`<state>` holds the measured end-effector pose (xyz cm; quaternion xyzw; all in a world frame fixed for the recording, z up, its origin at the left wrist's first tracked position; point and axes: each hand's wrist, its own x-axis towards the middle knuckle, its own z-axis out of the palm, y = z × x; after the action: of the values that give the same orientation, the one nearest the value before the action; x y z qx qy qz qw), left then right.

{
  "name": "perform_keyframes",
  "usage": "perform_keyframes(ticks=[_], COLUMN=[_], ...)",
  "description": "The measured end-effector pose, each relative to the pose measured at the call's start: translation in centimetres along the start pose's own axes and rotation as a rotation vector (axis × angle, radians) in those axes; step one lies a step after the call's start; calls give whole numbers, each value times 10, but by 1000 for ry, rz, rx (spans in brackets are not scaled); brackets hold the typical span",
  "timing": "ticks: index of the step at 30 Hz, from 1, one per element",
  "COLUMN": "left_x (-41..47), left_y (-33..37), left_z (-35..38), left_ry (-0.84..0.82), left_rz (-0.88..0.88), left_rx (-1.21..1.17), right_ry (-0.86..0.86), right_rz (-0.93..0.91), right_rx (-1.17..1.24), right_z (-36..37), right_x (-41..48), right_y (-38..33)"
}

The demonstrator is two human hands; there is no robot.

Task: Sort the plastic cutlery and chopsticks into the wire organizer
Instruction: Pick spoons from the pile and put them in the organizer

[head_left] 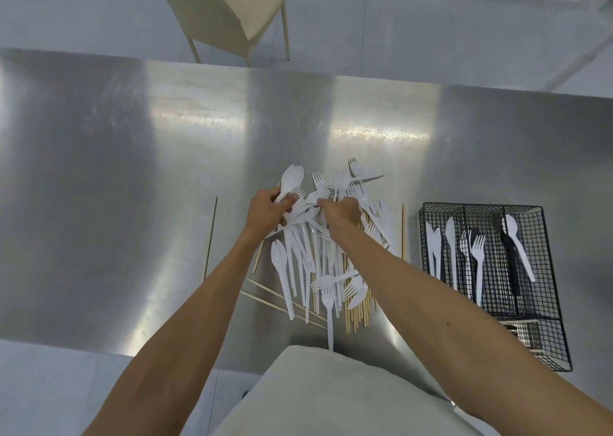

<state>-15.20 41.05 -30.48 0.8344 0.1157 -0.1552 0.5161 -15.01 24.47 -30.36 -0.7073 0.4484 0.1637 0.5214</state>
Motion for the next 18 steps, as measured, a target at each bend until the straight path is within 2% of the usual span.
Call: perform_keyframes(ticks=[6, 13, 18], left_x=[-7, -26, -40], left_y=[2, 9, 27], left_z=[2, 16, 33], left_ry=[12, 25, 28], left_rz=[-30, -48, -14], left_rx=[-21, -53, -32], right_ry=[17, 103, 139], right_rz=[-9, -220, -315], right_rx=[38, 246, 259], right_z=[5, -32, -78], right_x=[1, 0, 12], right_y=[-2, -4, -9])
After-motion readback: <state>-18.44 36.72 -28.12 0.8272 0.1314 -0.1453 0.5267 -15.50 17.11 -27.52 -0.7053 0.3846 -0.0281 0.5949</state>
